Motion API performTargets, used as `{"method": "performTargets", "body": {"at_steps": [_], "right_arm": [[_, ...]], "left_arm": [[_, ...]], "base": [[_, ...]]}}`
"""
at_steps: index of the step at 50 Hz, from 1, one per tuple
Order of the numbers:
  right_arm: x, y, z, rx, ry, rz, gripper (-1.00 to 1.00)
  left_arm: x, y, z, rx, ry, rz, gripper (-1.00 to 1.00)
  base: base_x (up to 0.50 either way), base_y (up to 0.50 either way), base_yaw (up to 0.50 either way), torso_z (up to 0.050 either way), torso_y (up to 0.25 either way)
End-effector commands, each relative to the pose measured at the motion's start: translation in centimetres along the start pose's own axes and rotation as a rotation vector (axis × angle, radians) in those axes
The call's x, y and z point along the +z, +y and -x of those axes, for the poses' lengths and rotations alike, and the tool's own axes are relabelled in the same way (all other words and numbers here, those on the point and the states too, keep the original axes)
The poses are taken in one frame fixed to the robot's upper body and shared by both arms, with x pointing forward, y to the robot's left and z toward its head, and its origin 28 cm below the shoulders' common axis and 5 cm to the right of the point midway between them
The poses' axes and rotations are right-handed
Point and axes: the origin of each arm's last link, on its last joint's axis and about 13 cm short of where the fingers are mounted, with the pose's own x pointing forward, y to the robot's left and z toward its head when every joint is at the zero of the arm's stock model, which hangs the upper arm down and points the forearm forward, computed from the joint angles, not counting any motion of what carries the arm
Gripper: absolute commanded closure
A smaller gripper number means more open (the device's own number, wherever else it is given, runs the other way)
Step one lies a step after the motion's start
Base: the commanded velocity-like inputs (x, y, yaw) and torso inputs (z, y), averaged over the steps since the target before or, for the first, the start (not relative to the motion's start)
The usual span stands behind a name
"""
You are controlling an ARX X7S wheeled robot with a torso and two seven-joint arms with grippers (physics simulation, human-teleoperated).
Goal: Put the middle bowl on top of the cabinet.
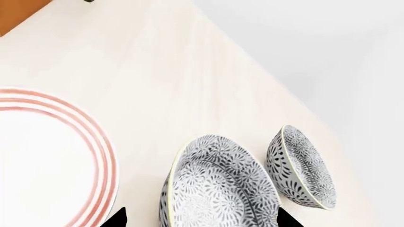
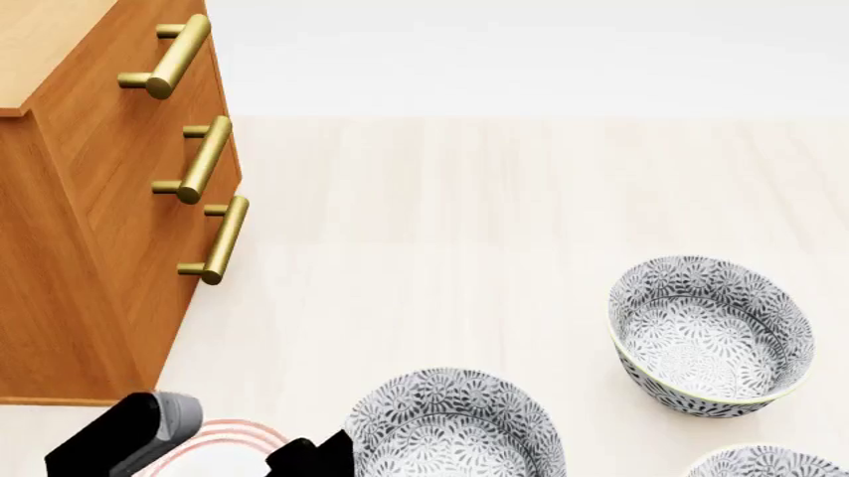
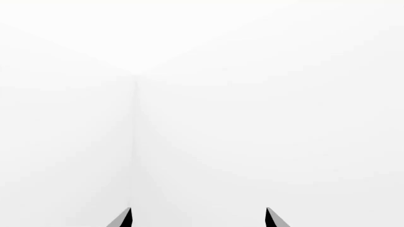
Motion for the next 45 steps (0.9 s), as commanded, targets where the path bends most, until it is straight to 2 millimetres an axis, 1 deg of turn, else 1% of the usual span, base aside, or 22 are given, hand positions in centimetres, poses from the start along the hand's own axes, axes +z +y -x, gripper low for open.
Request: {"method": "performTargets", "body": {"at_steps": [1, 7, 14, 25, 31, 37, 45], "right_arm": [[0.1, 0.1, 0.0, 0.001, -0.004, -0.001, -1.0], [0.1, 0.0, 0.0, -0.006, -0.005, -0.002, -1.0], [0.2, 0.0, -0.1, -0.008, -0.011, -0.003, -1.0], [0.3, -0.3, -0.3, -0.012, -0.017, -0.002, -1.0], [0.3, -0.2, -0.2, -0.004, -0.016, 0.0, -1.0], [0.2, -0.1, -0.2, 0.001, -0.012, -0.001, -1.0], [0.2, -0.2, -0.2, -0.002, -0.014, 0.001, -1.0]], "left_arm": [[-0.3, -0.8, 0.0, 0.017, -0.014, -0.068, -1.0], [-0.6, -1.0, -0.3, 0.014, -0.004, -0.083, -1.0], [-1.5, -0.8, -0.7, 0.006, 0.029, -0.105, -1.0], [-1.9, -0.4, -1.3, 0.002, 0.053, -0.095, -1.0], [-1.7, -0.8, -1.4, -0.006, 0.05, -0.1, -1.0], [-1.4, -1.1, -2.1, -0.002, 0.045, -0.102, -1.0], [-1.3, -1.1, -3.1, 0.007, 0.046, -0.111, -1.0]], "base": [[0.0, 0.0, 0.0, 0.0, 0.0], [0.0, 0.0, 0.0, 0.0, 0.0], [0.0, 0.0, 0.0, 0.0, 0.0], [0.0, 0.0, 0.0, 0.0, 0.0], [0.0, 0.0, 0.0, 0.0, 0.0], [0.0, 0.0, 0.0, 0.0, 0.0], [0.0, 0.0, 0.0, 0.0, 0.0]]}}
